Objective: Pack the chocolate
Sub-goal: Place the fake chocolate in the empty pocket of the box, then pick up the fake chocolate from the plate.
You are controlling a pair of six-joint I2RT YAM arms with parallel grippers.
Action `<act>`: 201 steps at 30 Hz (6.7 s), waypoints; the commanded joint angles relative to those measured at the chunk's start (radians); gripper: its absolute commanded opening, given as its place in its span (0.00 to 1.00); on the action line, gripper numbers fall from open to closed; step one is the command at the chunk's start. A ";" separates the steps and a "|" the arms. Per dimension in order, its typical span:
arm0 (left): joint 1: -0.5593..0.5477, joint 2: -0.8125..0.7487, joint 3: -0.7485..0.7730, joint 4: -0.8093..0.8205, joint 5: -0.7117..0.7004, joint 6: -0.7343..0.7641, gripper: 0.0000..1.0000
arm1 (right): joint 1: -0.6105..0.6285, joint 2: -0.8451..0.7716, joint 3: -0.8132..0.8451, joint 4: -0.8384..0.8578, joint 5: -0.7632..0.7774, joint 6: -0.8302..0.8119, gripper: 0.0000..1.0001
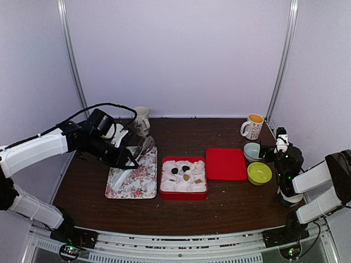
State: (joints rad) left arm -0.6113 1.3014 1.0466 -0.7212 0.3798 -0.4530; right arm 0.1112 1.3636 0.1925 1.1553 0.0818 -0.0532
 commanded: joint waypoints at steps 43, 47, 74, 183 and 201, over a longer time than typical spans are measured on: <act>-0.310 0.671 0.505 -0.228 0.245 0.365 0.24 | -0.007 -0.008 0.019 0.000 -0.008 0.004 1.00; -0.314 0.675 0.510 -0.228 0.244 0.362 0.24 | -0.006 -0.008 0.020 0.000 -0.008 0.005 1.00; -0.329 0.704 0.536 -0.228 0.215 0.357 0.36 | -0.007 -0.008 0.021 0.000 -0.008 0.005 1.00; 0.214 0.111 -0.152 0.029 -0.250 -0.166 0.38 | -0.008 -0.008 0.020 -0.002 -0.010 0.006 1.00; 0.239 0.196 -0.120 0.062 -0.224 -0.152 0.36 | -0.008 -0.008 0.020 -0.002 -0.010 0.006 1.00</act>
State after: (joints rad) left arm -0.3809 1.4761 0.8940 -0.6975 0.1383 -0.6182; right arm 0.1108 1.3636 0.1925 1.1553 0.0811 -0.0528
